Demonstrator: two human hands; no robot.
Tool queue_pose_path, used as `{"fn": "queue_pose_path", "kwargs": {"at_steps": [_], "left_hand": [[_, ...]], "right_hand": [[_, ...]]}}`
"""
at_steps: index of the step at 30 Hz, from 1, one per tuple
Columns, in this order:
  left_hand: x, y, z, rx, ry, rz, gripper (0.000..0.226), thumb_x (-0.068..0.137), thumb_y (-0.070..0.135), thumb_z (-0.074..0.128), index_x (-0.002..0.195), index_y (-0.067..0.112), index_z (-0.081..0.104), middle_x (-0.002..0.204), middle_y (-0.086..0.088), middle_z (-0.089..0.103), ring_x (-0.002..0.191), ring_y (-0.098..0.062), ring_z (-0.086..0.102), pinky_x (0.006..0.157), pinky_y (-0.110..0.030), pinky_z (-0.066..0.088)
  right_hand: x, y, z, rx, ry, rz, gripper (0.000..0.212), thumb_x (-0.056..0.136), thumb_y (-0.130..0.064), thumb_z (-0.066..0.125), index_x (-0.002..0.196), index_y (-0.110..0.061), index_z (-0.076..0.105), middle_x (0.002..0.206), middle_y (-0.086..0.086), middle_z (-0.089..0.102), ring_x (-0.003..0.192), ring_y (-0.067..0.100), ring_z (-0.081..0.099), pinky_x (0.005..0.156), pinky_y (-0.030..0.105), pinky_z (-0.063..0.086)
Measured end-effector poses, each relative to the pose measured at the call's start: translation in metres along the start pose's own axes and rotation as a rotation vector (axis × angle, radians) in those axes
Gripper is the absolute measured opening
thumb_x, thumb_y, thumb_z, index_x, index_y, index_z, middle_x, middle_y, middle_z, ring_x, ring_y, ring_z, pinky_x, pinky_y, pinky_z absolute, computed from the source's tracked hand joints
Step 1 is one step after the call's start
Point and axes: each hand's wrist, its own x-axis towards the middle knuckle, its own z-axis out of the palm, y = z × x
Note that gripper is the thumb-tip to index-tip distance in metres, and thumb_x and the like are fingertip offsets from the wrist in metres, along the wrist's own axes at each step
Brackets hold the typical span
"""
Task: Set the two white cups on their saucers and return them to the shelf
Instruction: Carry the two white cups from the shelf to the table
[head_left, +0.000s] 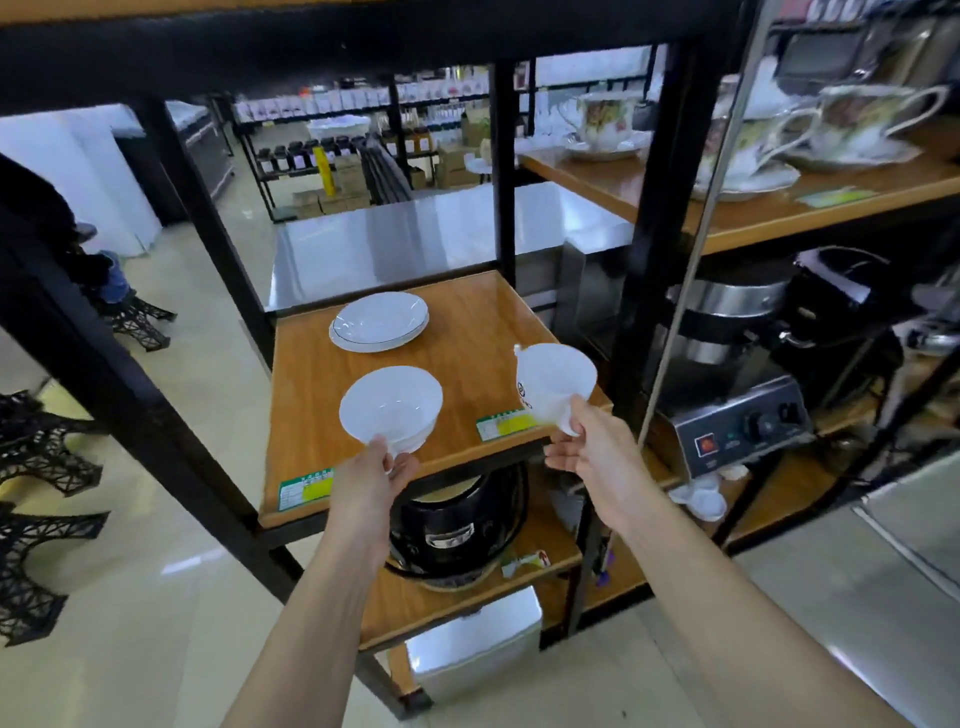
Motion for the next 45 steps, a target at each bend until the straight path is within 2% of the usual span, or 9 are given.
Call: {"fn": "queue_pose_path", "kwargs": {"at_steps": [4,7,10,17,21,28,35,38,45], "left_hand": [[-0.022,-0.020,0.022,0.105,-0.130,-0.018,0.034,0.097,0.016,0.039,0.064,0.008,0.043,0.079,0.001,0.056,0.093,-0.021,0.064,0.111,-0.041,0.032],[-0.038,-0.037,0.057,0.181,-0.265,-0.020,0.030,0.097,0.015,0.039,0.095,-0.008,0.059,0.096,-0.003,0.056,0.091,-0.019,0.064,0.110,-0.041,0.035],[-0.065,-0.056,0.102,0.230,-0.388,-0.025,0.029,0.097,0.015,0.041,0.106,-0.006,0.059,0.098,-0.003,0.057,0.095,-0.019,0.064,0.090,-0.028,0.044],[-0.156,-0.120,0.224,0.360,-0.705,-0.063,0.024,0.098,0.018,0.042,0.080,0.005,0.053,0.091,-0.004,0.057,0.094,-0.020,0.060,0.091,-0.029,0.048],[-0.228,-0.165,0.290,0.363,-0.889,-0.085,0.029,0.099,0.014,0.039,0.071,0.009,0.044,0.082,-0.003,0.053,0.076,-0.015,0.059,0.060,-0.016,0.049],[-0.361,-0.248,0.388,0.456,-1.109,-0.168,0.033,0.094,0.005,0.037,0.061,0.008,0.038,0.084,0.007,0.049,0.087,-0.021,0.059,0.100,-0.033,0.041],[-0.465,-0.330,0.456,0.522,-1.233,-0.220,0.035,0.094,0.006,0.040,0.060,0.010,0.037,0.072,-0.003,0.046,0.070,-0.017,0.056,0.080,-0.025,0.047],[-0.498,-0.361,0.482,0.608,-1.282,-0.223,0.035,0.095,0.008,0.042,0.060,0.010,0.036,0.071,-0.004,0.047,0.070,-0.017,0.058,0.086,-0.030,0.047],[-0.562,-0.432,0.544,0.717,-1.370,-0.278,0.029,0.098,0.013,0.040,0.070,0.007,0.045,0.083,-0.005,0.048,0.073,-0.015,0.056,0.098,-0.035,0.045]], "right_hand": [[-0.035,0.006,-0.056,0.065,0.135,-0.031,0.024,0.096,-0.032,0.044,0.081,-0.016,0.053,0.075,0.010,0.052,0.063,0.021,0.054,0.058,0.027,0.049],[-0.062,0.005,-0.108,0.094,0.233,-0.054,0.025,0.096,-0.033,0.044,0.076,-0.019,0.048,0.071,0.009,0.049,0.064,0.023,0.051,0.059,0.029,0.045],[-0.085,0.006,-0.167,0.079,0.354,-0.112,0.026,0.097,-0.033,0.042,0.079,-0.016,0.051,0.069,0.006,0.050,0.059,0.019,0.049,0.056,0.027,0.044],[-0.156,0.005,-0.313,0.172,0.712,-0.172,0.033,0.097,-0.024,0.042,0.064,-0.017,0.043,0.063,0.005,0.039,0.052,0.020,0.039,0.050,0.029,0.034],[-0.199,0.009,-0.401,0.229,0.880,-0.181,0.034,0.097,-0.021,0.040,0.064,-0.014,0.042,0.062,0.006,0.036,0.052,0.020,0.036,0.051,0.031,0.032],[-0.266,0.023,-0.553,0.282,1.093,-0.144,0.023,0.094,-0.032,0.042,0.082,-0.013,0.047,0.074,0.006,0.040,0.061,0.021,0.042,0.062,0.031,0.038],[-0.328,0.044,-0.669,0.349,1.277,-0.138,0.024,0.095,-0.031,0.041,0.093,-0.012,0.055,0.070,0.003,0.044,0.056,0.016,0.041,0.054,0.027,0.037],[-0.349,0.058,-0.709,0.430,1.351,-0.136,0.028,0.095,-0.029,0.042,0.107,-0.007,0.055,0.072,0.004,0.047,0.056,0.017,0.042,0.054,0.027,0.037],[-0.376,0.077,-0.795,0.476,1.458,-0.103,0.024,0.096,-0.025,0.041,0.099,-0.002,0.049,0.073,0.007,0.046,0.056,0.019,0.044,0.053,0.030,0.039]]}}
